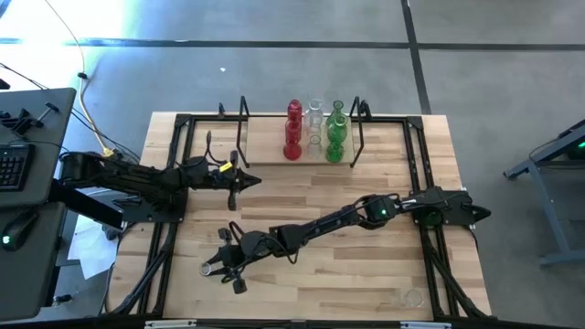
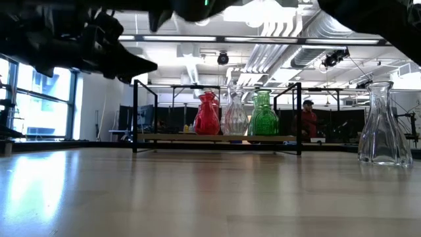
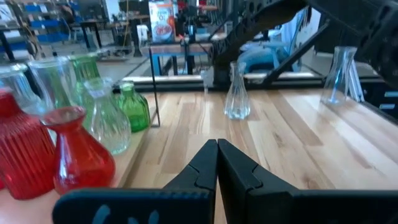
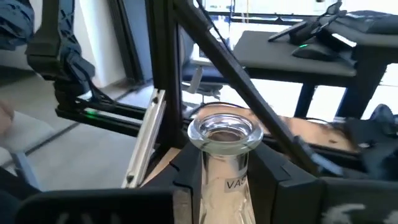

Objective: Sort vases onto shelf
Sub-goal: Put the bottom left transparent vase on the shelf

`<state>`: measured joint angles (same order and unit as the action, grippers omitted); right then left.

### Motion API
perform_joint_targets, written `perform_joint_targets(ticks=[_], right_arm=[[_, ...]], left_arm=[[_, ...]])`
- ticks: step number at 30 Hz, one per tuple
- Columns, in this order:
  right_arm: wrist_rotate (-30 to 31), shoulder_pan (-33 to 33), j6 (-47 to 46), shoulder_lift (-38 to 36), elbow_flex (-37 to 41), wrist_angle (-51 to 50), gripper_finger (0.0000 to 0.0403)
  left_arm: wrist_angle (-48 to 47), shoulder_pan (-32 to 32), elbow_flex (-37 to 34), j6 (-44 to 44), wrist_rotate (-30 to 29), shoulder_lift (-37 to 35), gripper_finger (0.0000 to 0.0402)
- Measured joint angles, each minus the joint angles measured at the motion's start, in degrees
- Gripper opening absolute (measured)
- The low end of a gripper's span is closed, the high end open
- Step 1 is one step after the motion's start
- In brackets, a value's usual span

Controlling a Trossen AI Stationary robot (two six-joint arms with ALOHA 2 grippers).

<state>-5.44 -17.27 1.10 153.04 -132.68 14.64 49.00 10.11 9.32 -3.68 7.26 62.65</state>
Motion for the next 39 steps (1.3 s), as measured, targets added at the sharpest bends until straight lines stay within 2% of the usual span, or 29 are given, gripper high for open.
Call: perform_joint_targets(ticks=[6,11,16,21,31,36,39], right_arm=[[5.42,-1.11,5.92,-4.11,0.00,-11.31,0.0059],[13.91,-2.63,8.66,-7.07,0.00,-19.97,0.0059],[15.53,-2.77,7.99,-7.20,0.03,-24.59,0.0059],[15.61,-1.62,7.92,-7.16,1.37,-24.77,0.0059],[20.78,0.03,6.82,-7.89,6.23,-20.87,0.0059],[24.12,0.03,6.78,-10.87,12.30,-17.77,0.0059],[27.03,0.12,7.34,-15.78,19.95,-15.87,0.0059]], left_arm=[[-6.21,0.00,0.00,0.05,-1.21,-7.05,0.0000],[-12.30,0.00,0.00,0.48,-3.54,-13.45,0.0000],[-16.40,-0.02,0.00,1.04,-3.64,-18.51,0.0000],[-18.73,-0.02,0.00,1.55,-3.73,-21.80,0.0000],[-22.28,0.00,-0.02,1.57,-5.65,-26.19,0.0000],[-22.99,-0.02,-0.08,1.57,-5.66,-27.71,0.0000],[-23.41,-0.02,-0.07,1.55,-6.11,-28.22,0.0000]])
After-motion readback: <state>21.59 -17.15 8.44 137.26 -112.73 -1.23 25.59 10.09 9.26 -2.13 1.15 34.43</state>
